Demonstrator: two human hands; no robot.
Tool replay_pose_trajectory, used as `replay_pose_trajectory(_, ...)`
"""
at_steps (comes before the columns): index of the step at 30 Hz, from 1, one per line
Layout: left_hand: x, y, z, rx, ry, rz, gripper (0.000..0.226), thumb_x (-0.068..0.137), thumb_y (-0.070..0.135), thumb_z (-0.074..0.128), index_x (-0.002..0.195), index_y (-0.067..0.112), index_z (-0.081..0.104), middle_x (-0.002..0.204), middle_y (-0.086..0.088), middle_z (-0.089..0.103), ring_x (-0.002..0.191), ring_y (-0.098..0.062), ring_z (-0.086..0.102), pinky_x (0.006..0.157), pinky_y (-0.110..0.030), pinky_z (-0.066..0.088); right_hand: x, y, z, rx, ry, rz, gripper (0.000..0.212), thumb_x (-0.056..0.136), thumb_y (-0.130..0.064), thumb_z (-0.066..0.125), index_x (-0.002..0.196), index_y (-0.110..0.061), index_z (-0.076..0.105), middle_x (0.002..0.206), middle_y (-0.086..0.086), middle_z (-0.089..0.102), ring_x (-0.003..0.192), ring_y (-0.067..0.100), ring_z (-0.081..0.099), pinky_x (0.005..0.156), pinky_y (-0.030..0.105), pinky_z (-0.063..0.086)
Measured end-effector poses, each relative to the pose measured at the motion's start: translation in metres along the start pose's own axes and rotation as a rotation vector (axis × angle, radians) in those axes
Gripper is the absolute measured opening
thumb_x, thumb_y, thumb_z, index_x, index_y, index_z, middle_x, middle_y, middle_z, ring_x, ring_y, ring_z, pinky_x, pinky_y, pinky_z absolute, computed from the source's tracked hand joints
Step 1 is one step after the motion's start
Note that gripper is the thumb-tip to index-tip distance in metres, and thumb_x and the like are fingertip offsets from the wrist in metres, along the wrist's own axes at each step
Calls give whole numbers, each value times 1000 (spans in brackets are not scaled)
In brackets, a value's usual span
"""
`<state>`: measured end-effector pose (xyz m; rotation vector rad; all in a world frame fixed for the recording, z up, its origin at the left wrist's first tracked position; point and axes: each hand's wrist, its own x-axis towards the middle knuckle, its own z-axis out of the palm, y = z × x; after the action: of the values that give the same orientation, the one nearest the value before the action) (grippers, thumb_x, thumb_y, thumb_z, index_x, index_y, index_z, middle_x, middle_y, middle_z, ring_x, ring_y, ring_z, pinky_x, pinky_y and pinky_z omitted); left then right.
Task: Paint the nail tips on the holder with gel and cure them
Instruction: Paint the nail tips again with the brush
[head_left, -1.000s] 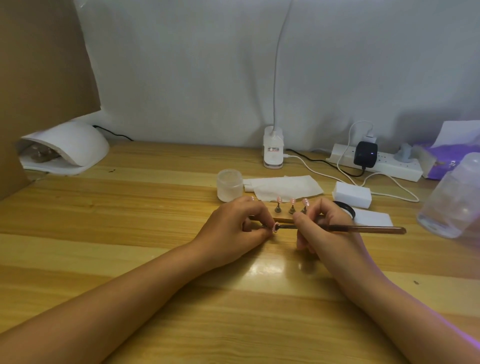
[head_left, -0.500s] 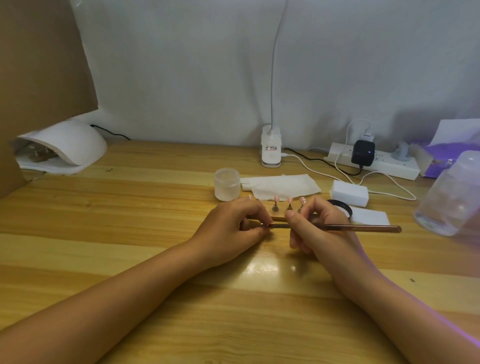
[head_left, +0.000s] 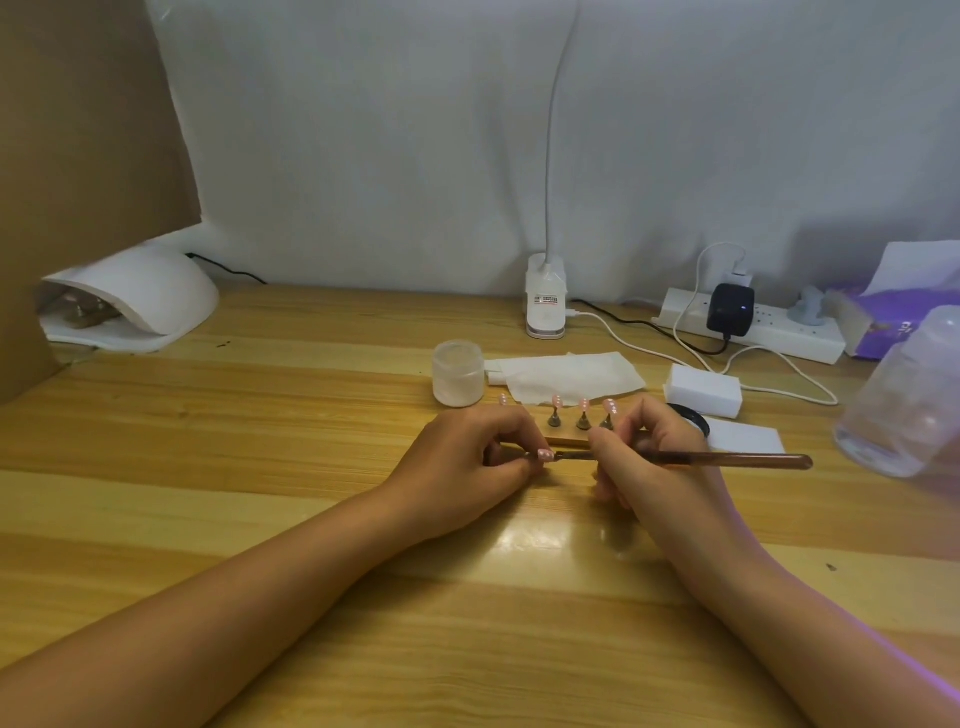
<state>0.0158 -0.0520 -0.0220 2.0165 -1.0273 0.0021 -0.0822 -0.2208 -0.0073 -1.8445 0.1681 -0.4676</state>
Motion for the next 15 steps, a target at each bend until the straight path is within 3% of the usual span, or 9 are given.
replay_pose_trajectory(9,0,-1,0,6,11,-7,10,85,15,75,88,25,71,69,19,58,59,-5,48,58,-23,38,0,1,3,60,-109,-48,21,94,-20,62,79,-11,51,59,5,67,49,2,56,51,10,41)
replay_pose_trajectory(15,0,0,0,-2,-1,6,9,86,15,74,89,24,72,79,13,66,61,-5,51,59,-24,41,1,2,1,30,-85,-28,18,94,-16,61,82,-6,52,56,5,65,49,5,57,49,13,41)
